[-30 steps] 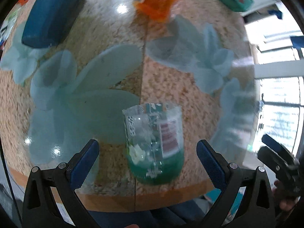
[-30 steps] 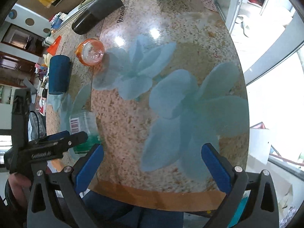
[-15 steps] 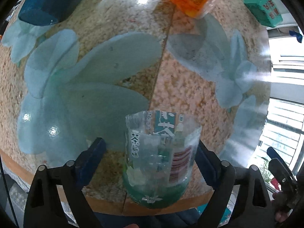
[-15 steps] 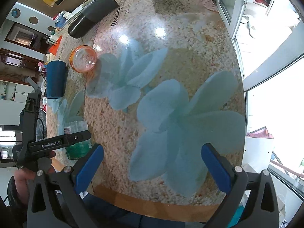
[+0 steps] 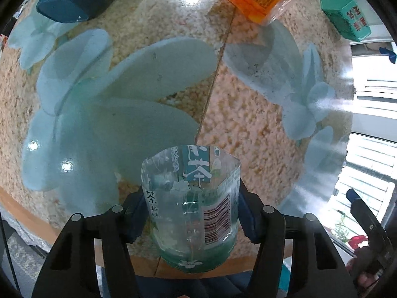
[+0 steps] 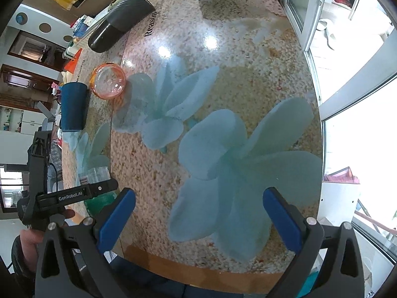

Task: Flip cup upright
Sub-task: 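Lift the bottle with the left gripper and rotate it base-down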

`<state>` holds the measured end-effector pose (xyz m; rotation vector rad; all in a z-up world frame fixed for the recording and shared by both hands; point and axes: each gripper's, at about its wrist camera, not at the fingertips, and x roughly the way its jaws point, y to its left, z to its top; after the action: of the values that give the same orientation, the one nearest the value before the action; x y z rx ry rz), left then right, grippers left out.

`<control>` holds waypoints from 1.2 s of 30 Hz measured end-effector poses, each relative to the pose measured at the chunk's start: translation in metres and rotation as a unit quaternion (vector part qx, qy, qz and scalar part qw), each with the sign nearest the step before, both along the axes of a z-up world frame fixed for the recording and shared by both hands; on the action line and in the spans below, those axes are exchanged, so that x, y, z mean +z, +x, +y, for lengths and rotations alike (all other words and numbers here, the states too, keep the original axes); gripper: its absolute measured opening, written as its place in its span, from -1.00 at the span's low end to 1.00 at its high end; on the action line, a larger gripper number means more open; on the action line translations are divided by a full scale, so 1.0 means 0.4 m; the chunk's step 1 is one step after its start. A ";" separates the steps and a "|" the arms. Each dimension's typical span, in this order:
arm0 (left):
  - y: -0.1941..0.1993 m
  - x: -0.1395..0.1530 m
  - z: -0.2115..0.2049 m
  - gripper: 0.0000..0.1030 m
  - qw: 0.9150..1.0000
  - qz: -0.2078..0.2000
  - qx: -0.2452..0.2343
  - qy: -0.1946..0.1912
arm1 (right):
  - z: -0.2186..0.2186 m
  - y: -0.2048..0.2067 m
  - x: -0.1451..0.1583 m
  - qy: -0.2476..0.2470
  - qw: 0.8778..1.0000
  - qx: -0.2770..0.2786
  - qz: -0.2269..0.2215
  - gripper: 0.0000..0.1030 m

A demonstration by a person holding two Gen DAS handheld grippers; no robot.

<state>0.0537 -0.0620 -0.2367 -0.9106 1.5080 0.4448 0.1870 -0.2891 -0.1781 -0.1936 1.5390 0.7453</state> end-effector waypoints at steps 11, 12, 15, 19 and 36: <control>0.010 0.142 0.018 0.27 0.988 -0.128 -0.047 0.068 | 0.019 -0.014 0.031 0.030 0.999 -0.002 -0.015 1.00; 0.014 0.154 0.018 0.27 0.985 -0.139 -0.055 0.082 | 0.022 -0.018 0.036 0.038 0.999 -0.001 -0.016 1.00; 0.019 0.194 0.023 0.27 0.972 -0.181 -0.073 0.133 | 0.032 -0.035 0.053 0.060 0.998 0.007 -0.026 1.00; 0.016 0.224 0.010 0.27 0.945 -0.240 -0.091 0.204 | 0.041 -0.055 0.067 0.079 0.996 0.013 -0.045 1.00; 0.065 0.092 -0.087 0.29 0.876 -0.308 -0.139 0.344 | 0.050 -0.086 0.049 0.073 0.992 0.064 -0.078 1.00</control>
<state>0.0796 -0.0967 -0.1998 -0.2124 0.7704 0.3873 0.1525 -0.2690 -0.1586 -0.2379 1.3264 0.9195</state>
